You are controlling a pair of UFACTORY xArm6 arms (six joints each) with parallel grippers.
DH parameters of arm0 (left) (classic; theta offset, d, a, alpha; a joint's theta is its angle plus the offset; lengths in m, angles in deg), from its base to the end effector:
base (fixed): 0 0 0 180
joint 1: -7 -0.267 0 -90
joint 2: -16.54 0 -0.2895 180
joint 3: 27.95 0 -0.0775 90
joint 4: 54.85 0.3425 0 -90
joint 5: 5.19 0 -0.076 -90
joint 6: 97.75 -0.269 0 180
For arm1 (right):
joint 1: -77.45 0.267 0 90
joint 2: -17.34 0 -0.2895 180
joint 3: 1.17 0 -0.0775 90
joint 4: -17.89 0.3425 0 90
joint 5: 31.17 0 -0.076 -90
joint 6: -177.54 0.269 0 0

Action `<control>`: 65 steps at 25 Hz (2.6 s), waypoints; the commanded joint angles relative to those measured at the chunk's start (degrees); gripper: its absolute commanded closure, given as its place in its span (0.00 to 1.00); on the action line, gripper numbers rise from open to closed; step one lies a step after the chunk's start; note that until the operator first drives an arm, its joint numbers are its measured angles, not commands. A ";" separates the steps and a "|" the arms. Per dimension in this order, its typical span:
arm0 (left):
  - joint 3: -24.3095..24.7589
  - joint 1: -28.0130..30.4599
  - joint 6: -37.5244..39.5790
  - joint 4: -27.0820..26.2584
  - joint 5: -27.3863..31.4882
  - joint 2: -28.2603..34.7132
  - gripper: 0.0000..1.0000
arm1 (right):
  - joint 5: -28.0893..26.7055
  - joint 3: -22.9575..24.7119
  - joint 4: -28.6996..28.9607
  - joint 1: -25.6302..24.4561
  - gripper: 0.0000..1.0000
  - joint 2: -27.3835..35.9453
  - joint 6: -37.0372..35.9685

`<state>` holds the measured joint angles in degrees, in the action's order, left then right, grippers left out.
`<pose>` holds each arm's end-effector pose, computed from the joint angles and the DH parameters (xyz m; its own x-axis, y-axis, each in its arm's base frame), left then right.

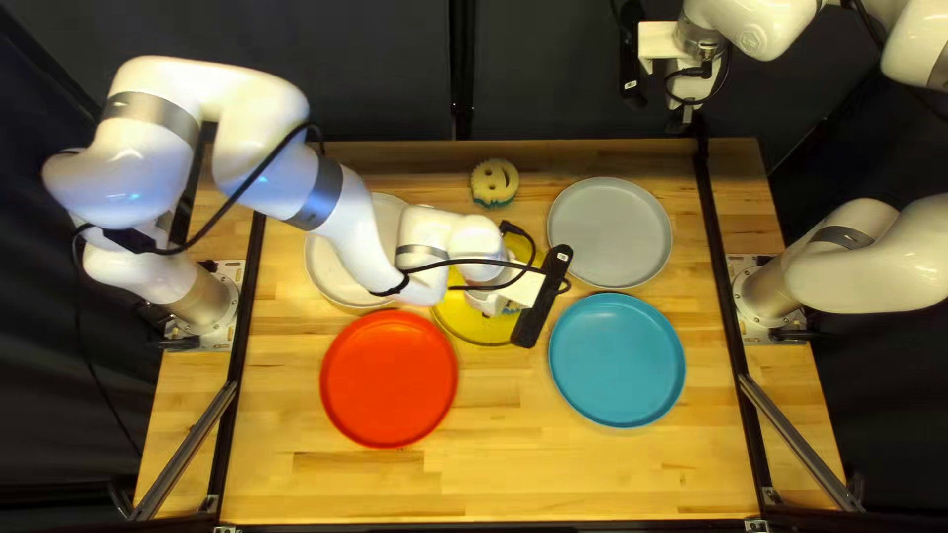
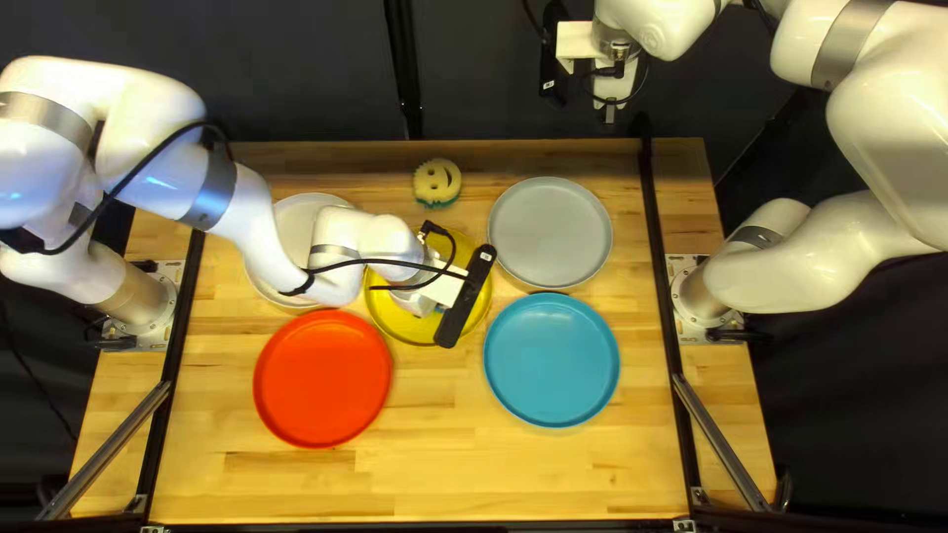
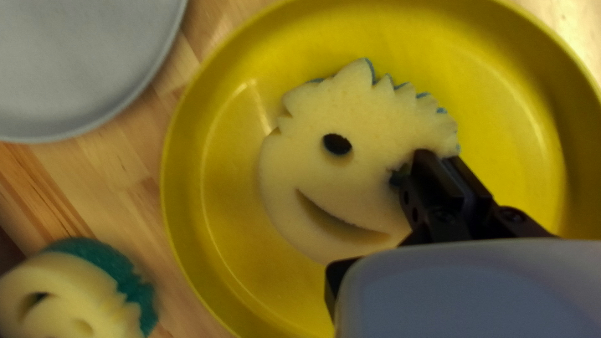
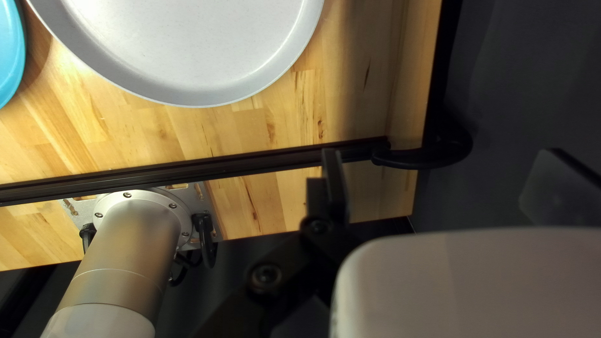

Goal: Pick up sponge and scrub the plate

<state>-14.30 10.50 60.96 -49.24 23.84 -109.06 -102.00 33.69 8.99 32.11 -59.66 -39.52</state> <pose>0.5794 -0.0292 0.0458 0.8539 -0.4940 0.1636 -0.4773 -0.8687 -0.1322 0.2179 -0.2710 0.2238 0.9874 -0.0945 -0.1269 -0.0842 -0.9929 0.0841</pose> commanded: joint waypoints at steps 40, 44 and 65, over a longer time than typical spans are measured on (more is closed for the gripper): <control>10.73 2.60 3.73 1.72 -2.29 7.08 1.00 | 0.00 0.00 0.00 0.00 0.00 0.00 0.00; 15.34 2.38 5.25 2.43 -2.28 11.00 1.00 | 0.00 0.00 0.00 0.00 0.00 0.00 0.00; -2.24 -0.42 -2.05 -0.43 1.26 -2.29 1.00 | 0.00 0.00 0.00 0.00 0.00 0.00 0.00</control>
<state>-13.77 10.61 60.92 -48.93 24.66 -108.87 -102.00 33.69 8.99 32.11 -59.66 -39.52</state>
